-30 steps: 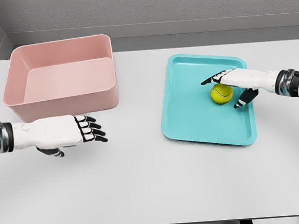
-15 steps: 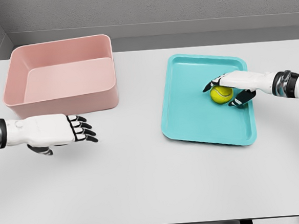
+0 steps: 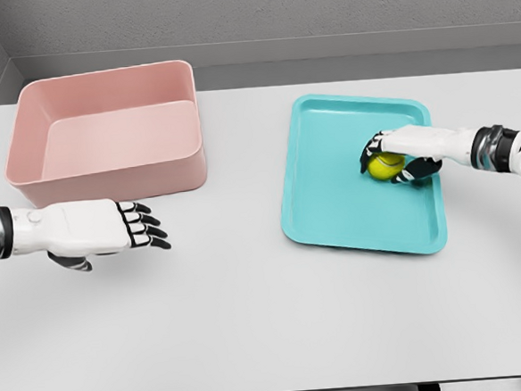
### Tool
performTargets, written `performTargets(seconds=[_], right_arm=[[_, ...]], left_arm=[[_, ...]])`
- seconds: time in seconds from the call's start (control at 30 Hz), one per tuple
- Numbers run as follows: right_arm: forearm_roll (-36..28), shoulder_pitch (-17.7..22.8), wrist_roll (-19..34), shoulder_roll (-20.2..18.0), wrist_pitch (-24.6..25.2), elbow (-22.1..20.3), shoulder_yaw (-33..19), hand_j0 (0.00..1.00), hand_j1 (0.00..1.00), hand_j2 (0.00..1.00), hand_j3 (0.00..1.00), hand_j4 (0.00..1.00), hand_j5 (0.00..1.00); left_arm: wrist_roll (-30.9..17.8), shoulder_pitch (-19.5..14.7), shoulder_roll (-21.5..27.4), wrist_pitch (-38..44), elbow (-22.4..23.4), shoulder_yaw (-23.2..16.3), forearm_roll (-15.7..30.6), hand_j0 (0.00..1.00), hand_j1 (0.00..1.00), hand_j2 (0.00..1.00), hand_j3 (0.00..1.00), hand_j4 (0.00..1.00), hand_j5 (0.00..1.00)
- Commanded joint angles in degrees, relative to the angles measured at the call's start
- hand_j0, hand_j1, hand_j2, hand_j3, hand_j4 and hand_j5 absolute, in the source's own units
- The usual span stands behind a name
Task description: Put the tennis from the blue tray into the pink basket with both arms
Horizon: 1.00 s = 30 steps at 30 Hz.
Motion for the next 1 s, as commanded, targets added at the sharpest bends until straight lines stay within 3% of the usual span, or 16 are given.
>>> performTargets(seconds=[0.0, 0.3, 0.7, 0.97], right_arm=[[-0.11, -0.09, 0.11, -0.17, -1.20, -0.25, -0.07, 0.53, 0.53, 0.53, 0.53, 0.53, 0.53], [-0.38, -1.76, 0.20, -0.78, -4.72, -1.66, -0.43, 0.53, 0.53, 0.53, 0.53, 0.53, 0.53], [-0.38, -2.55, 0.37, -1.84, -4.89, -10.27, -0.07, 0.51, 0.51, 0.51, 0.51, 0.51, 0.51], [-0.38, -2.72, 0.37, -1.31, -6.65, -13.88, 0.10, 0.51, 0.51, 0.51, 0.51, 0.51, 0.51]], left_arm=[[0.05, 0.00, 0.10, 0.13, 0.00, 0.09, 0.26, 1.00, 1.00, 1.00, 1.00, 1.00, 1.00], [0.14, 0.00, 0.10, 0.13, 0.00, 0.00, 0.26, 1.00, 1.00, 1.00, 1.00, 1.00, 1.00], [0.14, -0.09, 0.45, 0.13, 0.00, -0.09, 0.26, 1.00, 1.00, 1.00, 1.00, 1.00, 1.00], [0.14, -0.35, 0.54, 0.13, 0.09, -0.09, 0.17, 1.00, 1.00, 1.00, 1.00, 1.00, 1.00]])
